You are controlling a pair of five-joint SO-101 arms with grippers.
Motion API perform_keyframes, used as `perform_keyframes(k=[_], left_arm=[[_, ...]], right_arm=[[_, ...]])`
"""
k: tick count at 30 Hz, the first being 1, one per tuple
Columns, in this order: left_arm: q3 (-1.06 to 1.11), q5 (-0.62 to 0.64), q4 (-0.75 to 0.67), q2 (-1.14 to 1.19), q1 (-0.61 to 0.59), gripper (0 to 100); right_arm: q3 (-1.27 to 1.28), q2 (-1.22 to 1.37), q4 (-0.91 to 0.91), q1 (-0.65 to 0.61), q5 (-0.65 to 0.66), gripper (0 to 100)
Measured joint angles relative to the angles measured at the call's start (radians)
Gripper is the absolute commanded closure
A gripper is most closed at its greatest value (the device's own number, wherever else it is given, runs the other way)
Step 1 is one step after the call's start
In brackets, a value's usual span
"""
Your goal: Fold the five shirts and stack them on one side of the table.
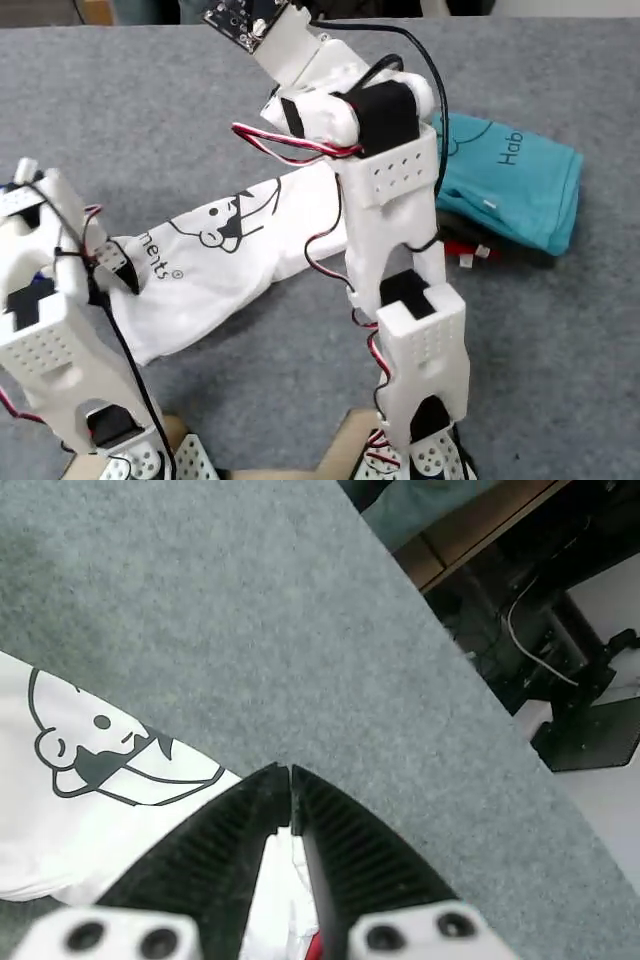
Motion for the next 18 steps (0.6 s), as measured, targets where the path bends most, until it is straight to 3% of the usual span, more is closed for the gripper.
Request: perform_keyframes(k=[8, 18], left_arm=[[-0.006, 0.0, -0.002, -0.077, 0.048, 97], [-0.176, -0.195, 0.129, -0.483, -0.124, 97]], right_arm=[[-0.008, 0.0, 0.0, -0.002, 0.0, 98.4], [-0.087, -0.002, 0.0, 0.08, 0.0, 98.4]])
